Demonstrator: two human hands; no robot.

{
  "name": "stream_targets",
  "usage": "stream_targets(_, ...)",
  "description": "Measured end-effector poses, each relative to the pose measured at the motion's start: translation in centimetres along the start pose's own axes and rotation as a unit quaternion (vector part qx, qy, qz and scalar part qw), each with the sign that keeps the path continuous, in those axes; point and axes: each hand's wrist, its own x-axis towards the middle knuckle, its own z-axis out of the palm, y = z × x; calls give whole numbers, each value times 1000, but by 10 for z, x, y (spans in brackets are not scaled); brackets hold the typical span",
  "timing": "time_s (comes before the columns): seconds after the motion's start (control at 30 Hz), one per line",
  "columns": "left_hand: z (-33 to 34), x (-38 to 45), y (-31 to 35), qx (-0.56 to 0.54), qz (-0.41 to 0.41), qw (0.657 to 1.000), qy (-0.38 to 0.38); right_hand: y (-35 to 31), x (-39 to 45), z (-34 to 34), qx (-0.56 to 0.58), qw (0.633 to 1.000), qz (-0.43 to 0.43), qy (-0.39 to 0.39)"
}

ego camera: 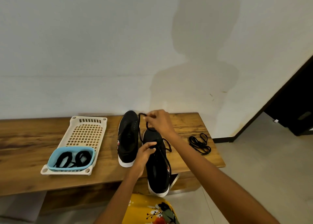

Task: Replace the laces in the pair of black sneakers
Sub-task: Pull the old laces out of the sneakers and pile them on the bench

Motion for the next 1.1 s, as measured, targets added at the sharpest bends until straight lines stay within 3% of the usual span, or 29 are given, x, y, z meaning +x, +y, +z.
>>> stream_targets(0.13, 5, 7, -7, 289, 68, 955, 21, -12, 23, -2, 24, 1000, 12, 13)
stream_targets(0.23, 4, 7, -9, 319, 73, 943, 56, 25, 21, 6, -1, 997, 70, 23)
stream_targets(0.33, -3, 8, -9, 351, 89, 932, 25, 68, 6, 17, 32, 989, 139, 46)
stream_targets(0.43, -10, 12, -6, 331, 85, 940, 21, 100, -5, 29, 88, 974, 193, 75)
stream_targets(0.53, -13, 15, -6, 262, 75, 960, 69, 113, -15, 38, 131, 960, 237, 68)
stream_targets(0.67, -15, 14, -10, 224, 69, 967, 97, 113, -41, 41, 38, 986, 162, 27)
stream_targets(0.73, -14, 14, -12, 231, 75, 965, 100, 112, -54, 45, -77, 994, 79, -13)
stream_targets(0.87, -13, 15, -15, 252, 99, 958, 99, 105, -57, 56, -304, 951, -15, -63)
stream_targets(0.93, -15, 14, -16, 248, 108, 958, 93, 100, -51, 62, -329, 943, -13, -57)
stream_targets(1.1, -22, 18, -15, 242, 115, 962, 59, 101, -39, 62, -269, 962, 37, -13)
